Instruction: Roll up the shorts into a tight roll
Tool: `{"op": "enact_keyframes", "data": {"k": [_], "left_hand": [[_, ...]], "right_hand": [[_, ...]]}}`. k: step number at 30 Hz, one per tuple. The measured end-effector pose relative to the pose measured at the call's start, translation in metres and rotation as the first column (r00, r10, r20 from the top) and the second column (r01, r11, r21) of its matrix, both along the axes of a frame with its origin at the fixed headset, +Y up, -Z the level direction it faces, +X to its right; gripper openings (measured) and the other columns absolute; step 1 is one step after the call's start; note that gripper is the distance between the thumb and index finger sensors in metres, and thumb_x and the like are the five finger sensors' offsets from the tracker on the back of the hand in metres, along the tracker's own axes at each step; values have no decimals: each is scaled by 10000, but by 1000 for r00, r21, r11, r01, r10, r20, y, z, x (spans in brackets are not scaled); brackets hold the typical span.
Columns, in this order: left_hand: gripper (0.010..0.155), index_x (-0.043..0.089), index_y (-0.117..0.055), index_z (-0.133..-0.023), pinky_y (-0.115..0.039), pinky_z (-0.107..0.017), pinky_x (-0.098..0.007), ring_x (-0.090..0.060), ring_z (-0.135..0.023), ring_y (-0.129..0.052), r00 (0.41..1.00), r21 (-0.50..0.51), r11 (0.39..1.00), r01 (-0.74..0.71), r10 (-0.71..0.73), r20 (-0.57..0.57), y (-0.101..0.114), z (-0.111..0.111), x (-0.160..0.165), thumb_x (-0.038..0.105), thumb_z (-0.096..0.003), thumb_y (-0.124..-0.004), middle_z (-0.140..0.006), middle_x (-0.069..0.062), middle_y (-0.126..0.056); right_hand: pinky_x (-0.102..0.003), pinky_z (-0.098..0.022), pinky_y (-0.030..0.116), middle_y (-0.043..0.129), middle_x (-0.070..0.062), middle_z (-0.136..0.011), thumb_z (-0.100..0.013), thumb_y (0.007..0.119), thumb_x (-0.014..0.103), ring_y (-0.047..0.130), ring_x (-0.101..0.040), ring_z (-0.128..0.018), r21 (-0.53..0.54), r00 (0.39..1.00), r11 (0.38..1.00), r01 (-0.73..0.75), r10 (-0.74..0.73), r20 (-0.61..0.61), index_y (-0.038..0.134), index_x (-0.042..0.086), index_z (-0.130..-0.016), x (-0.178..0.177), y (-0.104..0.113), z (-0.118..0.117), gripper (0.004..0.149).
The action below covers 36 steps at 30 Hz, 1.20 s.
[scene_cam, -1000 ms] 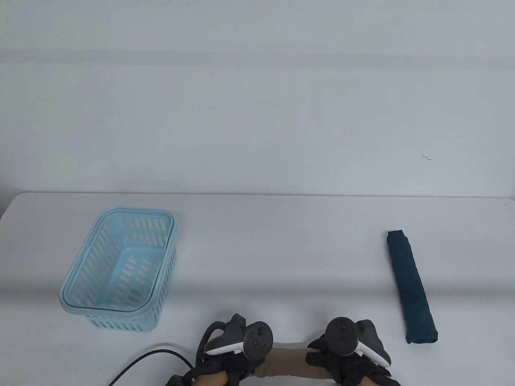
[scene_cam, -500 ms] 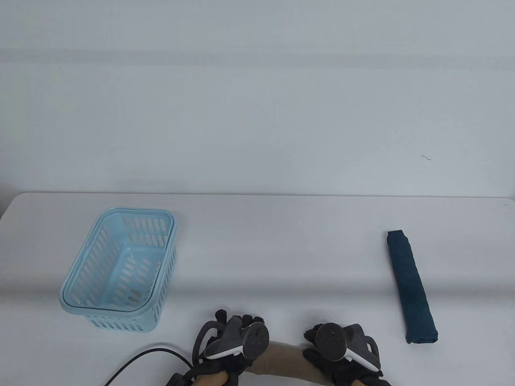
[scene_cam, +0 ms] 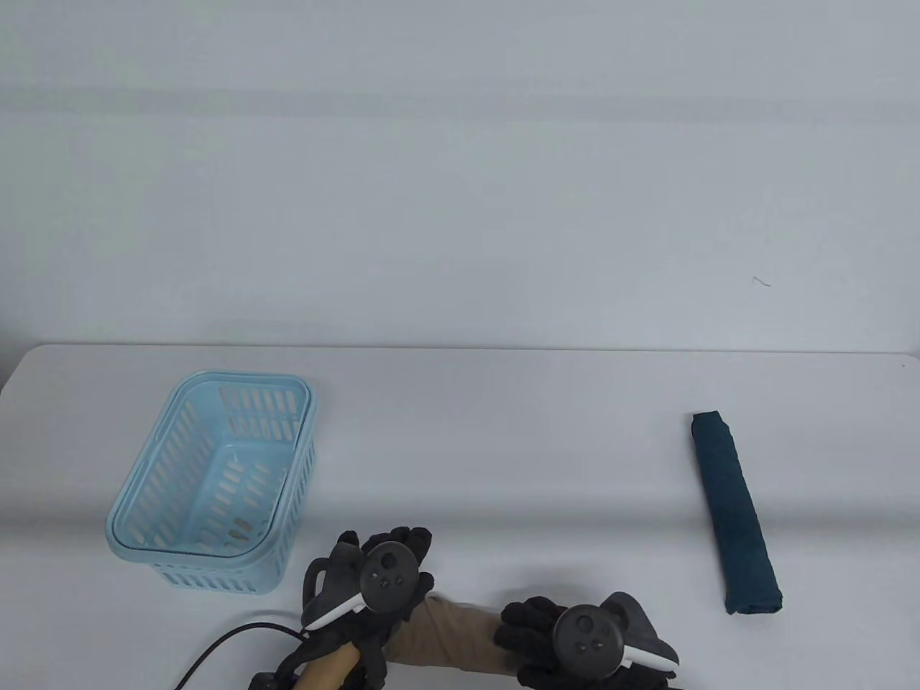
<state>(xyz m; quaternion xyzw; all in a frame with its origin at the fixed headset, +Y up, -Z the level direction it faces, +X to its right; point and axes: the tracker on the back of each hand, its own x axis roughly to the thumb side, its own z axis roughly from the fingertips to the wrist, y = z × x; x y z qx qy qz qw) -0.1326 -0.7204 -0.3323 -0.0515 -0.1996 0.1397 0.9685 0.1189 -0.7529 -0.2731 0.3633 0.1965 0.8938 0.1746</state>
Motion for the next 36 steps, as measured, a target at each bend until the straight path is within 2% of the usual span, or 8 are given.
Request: {"op": "enact_keyframes", "data": {"k": [2, 6, 15, 19, 26, 31, 36], "left_hand": [[644, 76, -500, -1098, -326, -642, -790, -526, -1019, -647, 1000, 11, 1000, -14, 14, 0, 1, 0, -2, 385, -540, -590, -1126, -265, -597], [645, 74, -501, -1097, -325, -641, -791, -527, -1018, -645, 1000, 6, 1000, -11, 11, 0, 1, 0, -2, 385, -540, -591, -1127, -267, -593], [647, 67, -501, -1096, -321, -639, -791, -530, -1019, -639, 1000, -10, 1000, -7, 7, 8, 0, 1, -1, 385, -540, -591, -1128, -269, -587], [651, 58, -498, -1096, -317, -638, -791, -535, -1019, -633, 1000, -15, 1000, -8, 8, 14, -1, 1, 0, 385, -540, -591, -1128, -274, -581], [654, 56, -494, -1097, -314, -637, -791, -535, -1022, -627, 1000, -3, 1000, -6, 6, 30, 1, 2, 2, 386, -540, -591, -1130, -273, -576], [654, 55, -495, -1096, -312, -636, -791, -538, -1021, -625, 999, -5, 1000, -7, 7, 38, 0, 2, 2, 386, -540, -591, -1130, -274, -575], [655, 54, -492, -1097, -308, -636, -792, -538, -1023, -622, 999, -10, 1000, 0, 1, 55, -1, 3, 6, 387, -540, -591, -1131, -276, -571]], "right_hand": [[-579, -750, 344, 323, -162, -1167, -521, 621, 345, 297, -443, -1059, -48, 997, 996, -74, 72, -35, 634, 158, -1029, -9, -4, 6, 541], [-565, -756, 299, 237, -123, -1157, -523, 616, 345, 221, -415, -1060, -4, 983, 984, -178, 177, -46, 601, 136, -1044, -15, -9, 9, 561], [-553, -758, 287, 221, -69, -1147, -527, 610, 343, 204, -367, -1063, -12, 983, 983, -181, 181, -28, 601, 177, -1031, -13, -13, 5, 530], [-536, -761, 284, 200, -56, -1145, -530, 603, 344, 193, -352, -1062, -23, 984, 984, -179, 179, 15, 578, 200, -1038, -8, -16, -3, 529], [-510, -759, 244, 168, -32, -1143, -533, 596, 344, 153, -329, -1060, -106, 974, 990, -95, 114, 195, 554, 211, -1048, 13, -21, -38, 533], [-505, -753, 203, 119, -30, -1137, -535, 591, 357, 98, -328, -1051, -160, 907, 985, -60, 121, 402, 503, 212, -1068, 39, -23, -74, 559], [-498, -750, 179, 79, -21, -1131, -535, 590, 359, 66, -319, -1046, -180, 799, 983, -27, 129, 587, 488, 219, -1070, 75, -26, -111, 562]]}}
